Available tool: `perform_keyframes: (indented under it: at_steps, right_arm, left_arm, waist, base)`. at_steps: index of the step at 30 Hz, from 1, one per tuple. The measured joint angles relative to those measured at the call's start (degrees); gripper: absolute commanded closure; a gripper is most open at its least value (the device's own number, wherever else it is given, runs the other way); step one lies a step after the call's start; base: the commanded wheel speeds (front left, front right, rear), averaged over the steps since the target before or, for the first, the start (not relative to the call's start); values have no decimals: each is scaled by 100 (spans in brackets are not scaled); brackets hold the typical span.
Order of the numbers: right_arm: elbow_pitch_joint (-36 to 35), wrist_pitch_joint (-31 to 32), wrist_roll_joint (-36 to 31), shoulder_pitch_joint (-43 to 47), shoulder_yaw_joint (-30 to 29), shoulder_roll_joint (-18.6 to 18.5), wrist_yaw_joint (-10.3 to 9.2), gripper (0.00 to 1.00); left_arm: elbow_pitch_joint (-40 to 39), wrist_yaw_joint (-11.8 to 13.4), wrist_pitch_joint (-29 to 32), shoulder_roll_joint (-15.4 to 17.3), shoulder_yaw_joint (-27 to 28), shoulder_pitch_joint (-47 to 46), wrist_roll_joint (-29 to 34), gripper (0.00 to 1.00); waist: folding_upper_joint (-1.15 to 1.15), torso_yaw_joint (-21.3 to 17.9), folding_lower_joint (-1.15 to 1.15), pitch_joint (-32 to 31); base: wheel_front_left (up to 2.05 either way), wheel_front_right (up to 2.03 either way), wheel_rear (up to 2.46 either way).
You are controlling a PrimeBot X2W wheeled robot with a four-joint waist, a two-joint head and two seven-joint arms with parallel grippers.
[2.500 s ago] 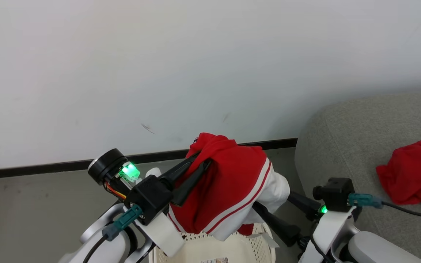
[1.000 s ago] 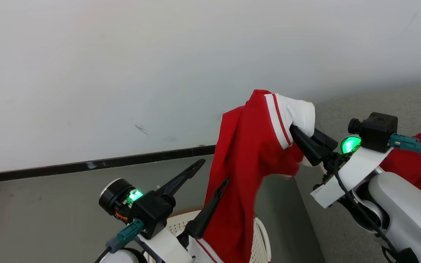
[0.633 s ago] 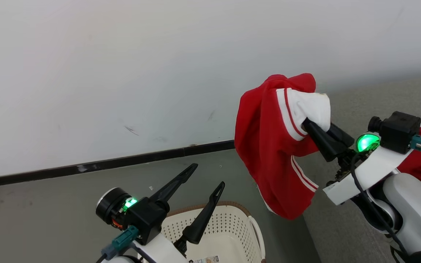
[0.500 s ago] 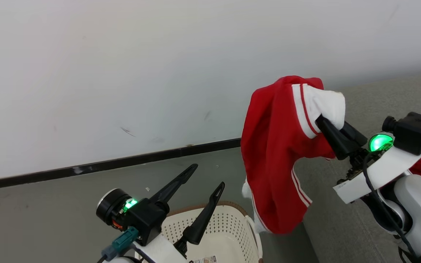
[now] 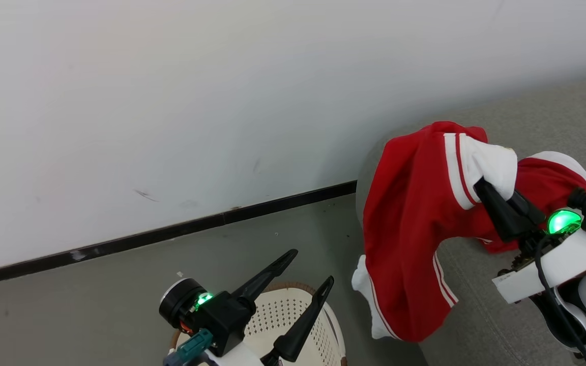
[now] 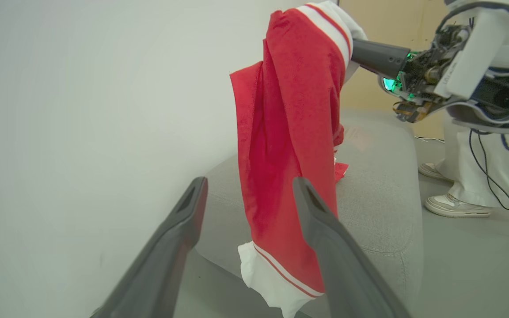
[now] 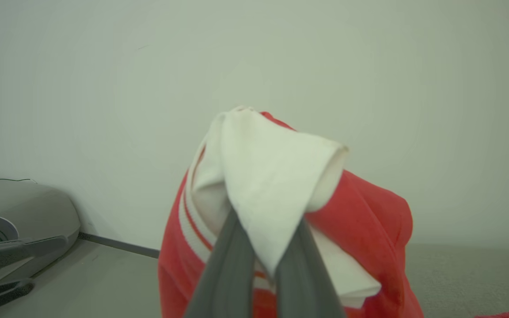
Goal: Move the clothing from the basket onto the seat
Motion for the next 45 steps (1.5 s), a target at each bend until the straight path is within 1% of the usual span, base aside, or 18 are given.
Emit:
perform_keyframes:
  at_steps: [8, 15, 18, 23, 27, 32, 36, 37, 39, 44, 45]
  right_arm:
    - [-169, 0, -168, 508, -405, -51, 0, 100]
    - [-319, 0, -215, 809, -714, -79, 0, 100]
    - [-333, -1, -220, 810, -703, -79, 0, 100]
    - [-333, 0, -222, 721, -401, -86, 0, 100]
    - [-331, 0, -209, 136, -370, -107, 0, 100]
    - [-193, -1, -43, -735, -474, -198, 1, 100]
    - [130, 7, 93, -1339, -743, -252, 0, 100]
    - [330, 52, 135, -1649, -920, -305, 0, 100]
    - [552, 104, 165, -1940, -1071, -392, 1, 100]
    - [1140, 169, 166, -2413, -1471, -651, 0, 100]
    - [1372, 180, 166, -2518, -1553, -715, 0, 100]
  left_arm:
    - [138, -82, -83, -68, -122, -2, -4, 0]
    - [236, -91, -135, -159, -183, -5, -22, 0]
    - [270, -91, -185, -158, -178, -5, -22, 0]
    - [291, -88, -230, -155, -121, -5, -21, 0]
    - [292, -66, -270, -145, -65, -5, -16, 0]
    - [259, 64, -277, -94, 60, -5, 33, 0]
    - [176, 174, -276, 8, 163, -7, 75, 0]
    - [113, 208, -274, 24, 180, -9, 126, 0]
    - [62, 223, -266, 32, 192, -12, 205, 0]
    - [-96, 279, -192, 99, 219, -23, 300, 0]
    - [-151, 280, -149, 154, 220, -42, 336, 0]
  waist:
    - [0, -373, 0, 5]
    - [0, -665, 0, 17]
    - [0, -805, 0, 27]
    - [0, -1014, 0, 56]
    - [0, -1152, 0, 94]
    - [0, -1273, 0, 182]
    - [0, -1317, 0, 289]
    - [0, -1321, 0, 348]
    - [0, -1314, 0, 410]
    - [0, -1257, 0, 568]
    - [0, -1221, 0, 634]
  base:
    - [0, 0, 0]
    - [0, 0, 0]
    - [0, 0, 0]
    - [0, 0, 0]
    - [0, 0, 0]
    - [0, 0, 0]
    - [0, 0, 0]
    - [0, 0, 0]
    - [0, 0, 0]
    - [0, 0, 0]
    - [0, 0, 0]
